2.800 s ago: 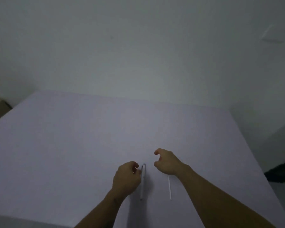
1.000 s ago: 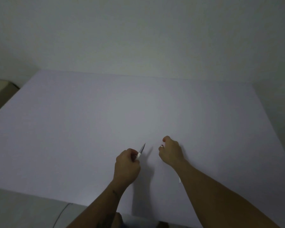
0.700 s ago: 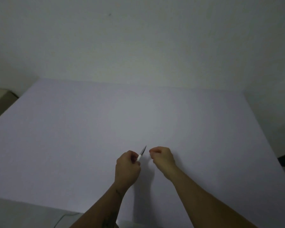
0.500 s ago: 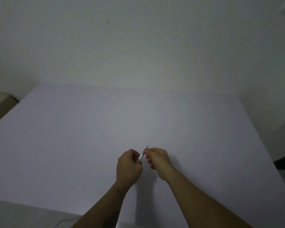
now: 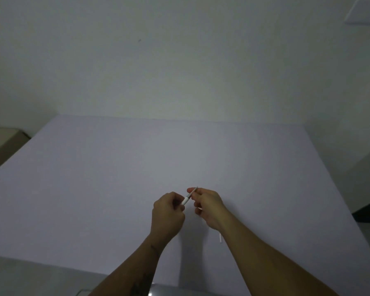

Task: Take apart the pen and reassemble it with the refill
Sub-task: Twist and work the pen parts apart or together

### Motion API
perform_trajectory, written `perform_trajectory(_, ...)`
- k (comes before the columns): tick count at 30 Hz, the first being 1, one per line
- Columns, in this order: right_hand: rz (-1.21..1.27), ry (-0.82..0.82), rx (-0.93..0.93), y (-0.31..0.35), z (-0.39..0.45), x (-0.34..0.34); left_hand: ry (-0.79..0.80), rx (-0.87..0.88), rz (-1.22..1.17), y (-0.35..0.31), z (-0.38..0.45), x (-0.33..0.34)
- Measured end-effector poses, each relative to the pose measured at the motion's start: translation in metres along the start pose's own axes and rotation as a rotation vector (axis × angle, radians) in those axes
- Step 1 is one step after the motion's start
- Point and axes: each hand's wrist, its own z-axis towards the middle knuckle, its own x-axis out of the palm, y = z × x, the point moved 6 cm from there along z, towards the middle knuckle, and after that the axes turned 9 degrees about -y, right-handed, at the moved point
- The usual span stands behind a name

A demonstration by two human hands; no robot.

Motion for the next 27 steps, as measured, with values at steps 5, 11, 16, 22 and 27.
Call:
perform_trajectory(5,0.040,0.005,0.057,-0.004,-0.005,0.002,0.003,0.010,-0.008,0.003,0.002,-0.007)
perform_trajectory(11,0.029,-0.065,-0.023,0.004,-0.012,0.029,0.004,0.038,-0.039,0.010,0.015,-0.025)
perform_trajectory(16,0.060,0.014,-0.022,0.011,-0.026,0.059,0.013,0.051,-0.070,0.027,0.031,-0.046)
perform_trajectory(22,0.051,-0.027,0.010,-0.001,-0.031,0.091,0.063,0.085,-0.101,0.053,0.051,-0.067)
perform_trajectory(27,0.088,-0.166,-0.029,-0.008,-0.031,0.107,0.094,0.076,-0.141,0.070,0.055,-0.073)
